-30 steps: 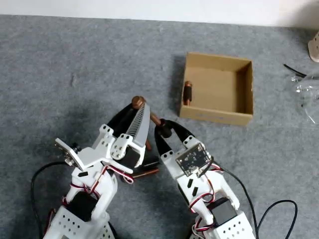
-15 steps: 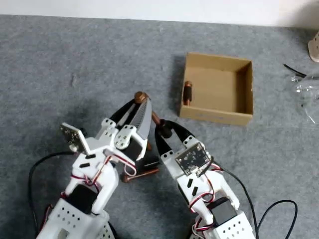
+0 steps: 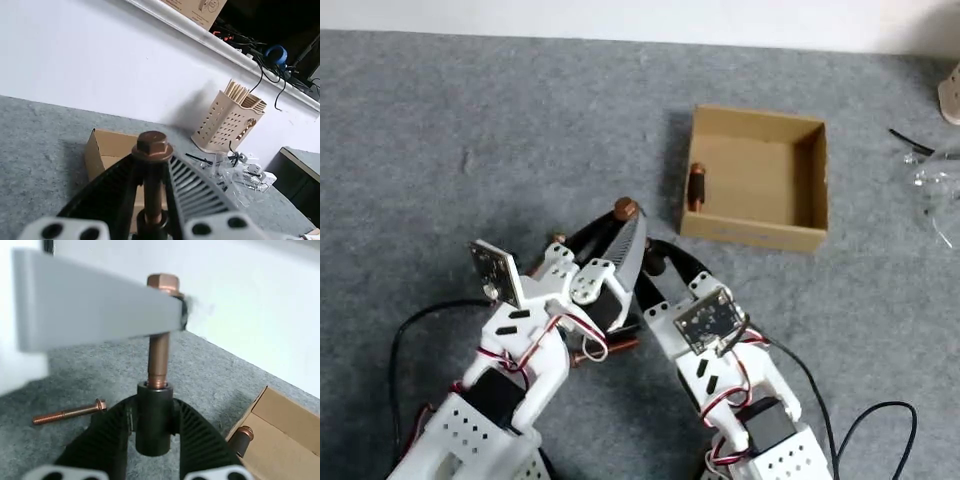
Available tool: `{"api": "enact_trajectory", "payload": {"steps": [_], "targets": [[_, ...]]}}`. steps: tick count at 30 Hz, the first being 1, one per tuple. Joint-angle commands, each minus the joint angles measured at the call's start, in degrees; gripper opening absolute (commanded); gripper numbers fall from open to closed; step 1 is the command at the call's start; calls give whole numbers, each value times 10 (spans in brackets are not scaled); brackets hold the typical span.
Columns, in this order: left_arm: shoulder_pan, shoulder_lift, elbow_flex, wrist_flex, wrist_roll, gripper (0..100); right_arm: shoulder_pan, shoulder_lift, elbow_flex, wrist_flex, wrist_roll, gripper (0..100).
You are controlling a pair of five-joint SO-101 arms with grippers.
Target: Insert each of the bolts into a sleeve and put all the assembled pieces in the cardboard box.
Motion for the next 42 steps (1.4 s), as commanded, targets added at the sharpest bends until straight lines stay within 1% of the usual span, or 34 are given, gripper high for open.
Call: {"api": "enact_trajectory", "payload": {"steps": [1, 8, 17, 22, 24, 29, 31, 33, 35, 39, 42], "targets": [[14, -5, -12, 1, 6, 5, 7, -9, 77, 1, 7, 4], [33, -5, 24, 20, 3, 5, 19, -9, 77, 0, 7, 4], [35, -5, 40, 20, 1, 5, 19, -9, 77, -1, 7, 4], [35, -1, 41, 20, -37, 7, 19, -9, 77, -1, 7, 4], [34, -1, 41, 20, -37, 48, 20, -9, 77, -1, 7, 4], [36, -1, 44, 51, -36, 286, 20, -9, 77, 0, 7, 4], [35, -3, 43, 62, -36, 345, 20, -9, 77, 0, 7, 4], [32, -5, 44, 63, -36, 358, 22, -9, 77, 0, 7, 4], [17, -6, 44, 62, -33, 350, 30, -9, 77, 0, 5, 4], [-21, -6, 29, 62, 4, 341, 36, -9, 77, -1, 4, 4], [-61, -6, 18, 62, 42, 341, 36, -9, 77, -1, 4, 4]]}}
